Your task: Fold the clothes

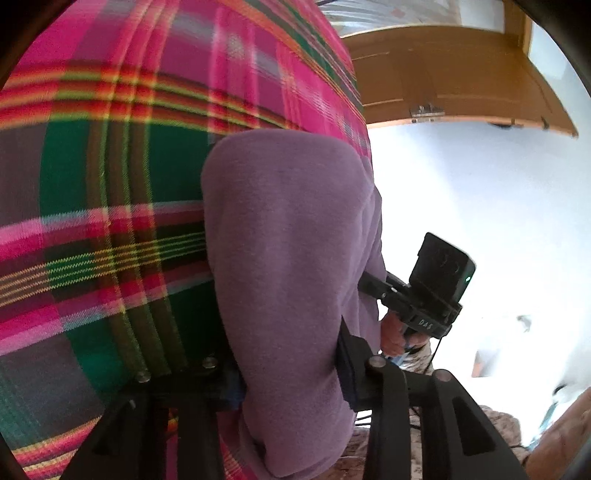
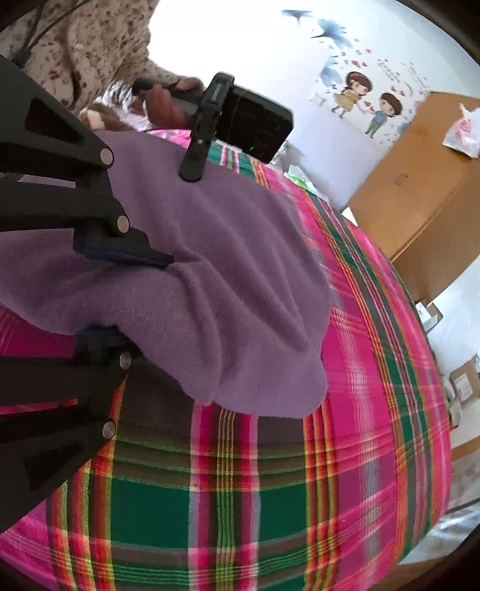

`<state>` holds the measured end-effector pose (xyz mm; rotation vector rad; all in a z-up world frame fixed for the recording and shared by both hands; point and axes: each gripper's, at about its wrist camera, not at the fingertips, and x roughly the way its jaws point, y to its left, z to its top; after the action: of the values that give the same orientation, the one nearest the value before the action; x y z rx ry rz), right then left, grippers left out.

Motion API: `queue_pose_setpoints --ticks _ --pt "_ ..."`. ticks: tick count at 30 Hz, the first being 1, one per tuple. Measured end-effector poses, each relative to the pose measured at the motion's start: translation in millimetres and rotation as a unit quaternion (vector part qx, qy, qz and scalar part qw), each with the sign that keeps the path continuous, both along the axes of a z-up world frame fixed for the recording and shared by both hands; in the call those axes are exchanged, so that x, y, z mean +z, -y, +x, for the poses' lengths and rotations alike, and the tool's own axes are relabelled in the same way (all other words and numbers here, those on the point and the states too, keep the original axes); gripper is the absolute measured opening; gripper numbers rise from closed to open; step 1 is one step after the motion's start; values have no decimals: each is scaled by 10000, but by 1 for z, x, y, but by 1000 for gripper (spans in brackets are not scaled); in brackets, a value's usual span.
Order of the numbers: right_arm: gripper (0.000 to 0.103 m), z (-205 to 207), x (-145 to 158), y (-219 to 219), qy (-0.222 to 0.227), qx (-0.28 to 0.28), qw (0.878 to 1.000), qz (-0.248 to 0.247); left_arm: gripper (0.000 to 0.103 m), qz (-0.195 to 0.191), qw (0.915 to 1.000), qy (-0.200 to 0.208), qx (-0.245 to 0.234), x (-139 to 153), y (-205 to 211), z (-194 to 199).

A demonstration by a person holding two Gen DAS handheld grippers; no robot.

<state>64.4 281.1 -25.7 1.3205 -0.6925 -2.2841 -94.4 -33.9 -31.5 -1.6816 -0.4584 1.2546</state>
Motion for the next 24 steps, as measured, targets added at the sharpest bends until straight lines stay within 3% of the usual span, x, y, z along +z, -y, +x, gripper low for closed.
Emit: queue_pose_setpoints --ticks 11,14,24 --pt "27 1 -3 -4 -1 4 9999 -157 37 148 9998 134 39 -1 18 -16" --pt "27 2 -3 -4 -7 -14 9998 -187 37 180 9997 167 40 0 0 -3" --pt "27 5 -2 2 0 -227 9995 -212 37 208 9996 184 24 2 -1 -1"
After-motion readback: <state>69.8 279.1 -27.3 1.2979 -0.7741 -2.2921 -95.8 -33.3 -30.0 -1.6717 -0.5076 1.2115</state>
